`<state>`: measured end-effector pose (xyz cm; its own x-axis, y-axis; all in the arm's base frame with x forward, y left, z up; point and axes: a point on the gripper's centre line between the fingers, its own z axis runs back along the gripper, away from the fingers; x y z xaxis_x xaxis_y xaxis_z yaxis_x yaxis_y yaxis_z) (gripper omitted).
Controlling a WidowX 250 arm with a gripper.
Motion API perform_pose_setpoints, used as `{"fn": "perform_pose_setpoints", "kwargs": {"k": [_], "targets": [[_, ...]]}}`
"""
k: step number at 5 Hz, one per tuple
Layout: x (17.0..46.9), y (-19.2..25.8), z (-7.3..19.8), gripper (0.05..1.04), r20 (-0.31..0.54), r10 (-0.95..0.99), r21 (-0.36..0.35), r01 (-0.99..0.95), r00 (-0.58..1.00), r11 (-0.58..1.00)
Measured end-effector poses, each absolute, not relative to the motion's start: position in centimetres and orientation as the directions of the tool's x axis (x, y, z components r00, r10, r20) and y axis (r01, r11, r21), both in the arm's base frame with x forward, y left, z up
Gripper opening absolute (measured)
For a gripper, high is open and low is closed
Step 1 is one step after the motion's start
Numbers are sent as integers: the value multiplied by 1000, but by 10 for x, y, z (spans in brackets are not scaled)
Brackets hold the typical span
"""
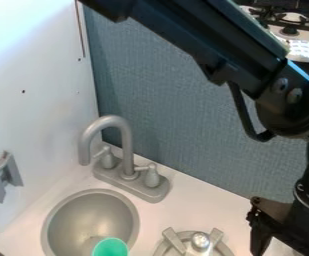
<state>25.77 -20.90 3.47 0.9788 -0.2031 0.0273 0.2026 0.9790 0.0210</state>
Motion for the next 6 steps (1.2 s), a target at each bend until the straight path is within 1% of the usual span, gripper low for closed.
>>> {"fn": "perform_pose_setpoints", "kwargs": {"k": [1, 2, 3, 4, 5, 6], "targets": [[254, -205, 23, 1000, -7, -202, 39, 202, 979, 979], [250, -176, 18, 1000, -43, -136, 104, 140, 990, 985], [255, -148, 27, 1000, -26, -73, 122, 76, 997, 990], [254, -130, 23, 1000, -53, -49, 146, 57, 997, 988], [264, -114, 22, 1000, -45, -21, 136, 27, 999, 990], [271, -103, 6, 1000, -50, -23, 126, 29, 999, 992]]}}
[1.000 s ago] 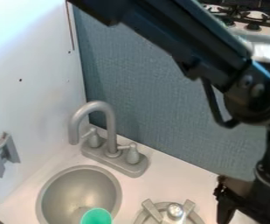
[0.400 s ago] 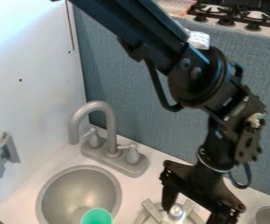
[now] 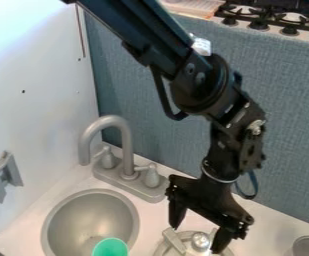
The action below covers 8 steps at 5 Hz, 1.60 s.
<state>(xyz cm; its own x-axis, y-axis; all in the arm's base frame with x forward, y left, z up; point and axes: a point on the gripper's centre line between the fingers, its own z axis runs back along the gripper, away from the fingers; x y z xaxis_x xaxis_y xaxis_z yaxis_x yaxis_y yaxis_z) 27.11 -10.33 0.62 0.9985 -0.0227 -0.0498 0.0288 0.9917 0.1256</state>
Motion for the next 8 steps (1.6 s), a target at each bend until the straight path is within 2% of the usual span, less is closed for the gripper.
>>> {"fn": "perform_pose_setpoints", "kwargs": {"k": [3, 4, 5, 6, 7, 8], "targets": [[281, -99, -34, 1000, -89, -12, 47, 16, 996, 999], [289, -101, -42, 963, -89, -11, 46, 15, 996, 999], [290, -100, -42, 688, -81, 20, 57, -16, 996, 998], [291, -111, -40, 526, -94, 2, -35, -5, 996, 999], [297, -127, -13, 521, -84, -9, -53, 5, 996, 999], [300, -172, 14, 517, -47, -124, -76, 121, 991, 990]]}}
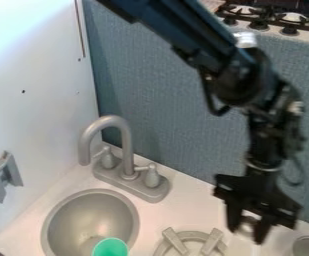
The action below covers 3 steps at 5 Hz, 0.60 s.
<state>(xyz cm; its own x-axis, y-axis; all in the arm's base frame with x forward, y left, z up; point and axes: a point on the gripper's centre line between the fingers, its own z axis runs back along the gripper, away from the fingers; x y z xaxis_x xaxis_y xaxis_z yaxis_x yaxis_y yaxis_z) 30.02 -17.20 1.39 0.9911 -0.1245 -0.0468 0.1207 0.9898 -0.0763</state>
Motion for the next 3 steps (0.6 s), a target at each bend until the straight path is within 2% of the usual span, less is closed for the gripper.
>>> {"fn": "perform_pose_setpoints", "kwargs": {"k": [1, 2, 3], "targets": [[300, -216, 31, 517, 11, -254, -123, 254, 967, 960], [286, -256, 16, 517, -27, -384, -155, 375, 923, 914], [288, -271, 5, 517, -40, -425, -189, 411, 904, 892]]}}
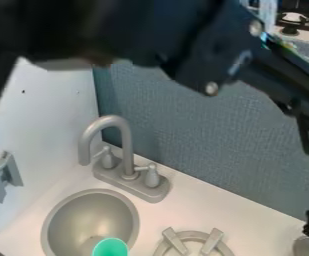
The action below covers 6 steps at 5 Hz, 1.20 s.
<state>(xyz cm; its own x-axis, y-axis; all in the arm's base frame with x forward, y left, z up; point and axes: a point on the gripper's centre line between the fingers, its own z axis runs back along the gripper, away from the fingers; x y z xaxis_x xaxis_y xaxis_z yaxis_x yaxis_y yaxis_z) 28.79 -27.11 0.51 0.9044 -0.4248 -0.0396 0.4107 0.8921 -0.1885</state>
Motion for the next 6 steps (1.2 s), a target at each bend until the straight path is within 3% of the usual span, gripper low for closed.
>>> {"fn": "perform_pose_setpoints", "kwargs": {"k": [3, 5, 6], "targets": [[282, -275, -25, 517, -119, -430, -156, 411, 895, 898], [290, -277, -36, 517, -104, -420, -128, 407, 901, 904], [290, -277, -36, 588, -99, -434, -115, 422, 896, 899]]}}
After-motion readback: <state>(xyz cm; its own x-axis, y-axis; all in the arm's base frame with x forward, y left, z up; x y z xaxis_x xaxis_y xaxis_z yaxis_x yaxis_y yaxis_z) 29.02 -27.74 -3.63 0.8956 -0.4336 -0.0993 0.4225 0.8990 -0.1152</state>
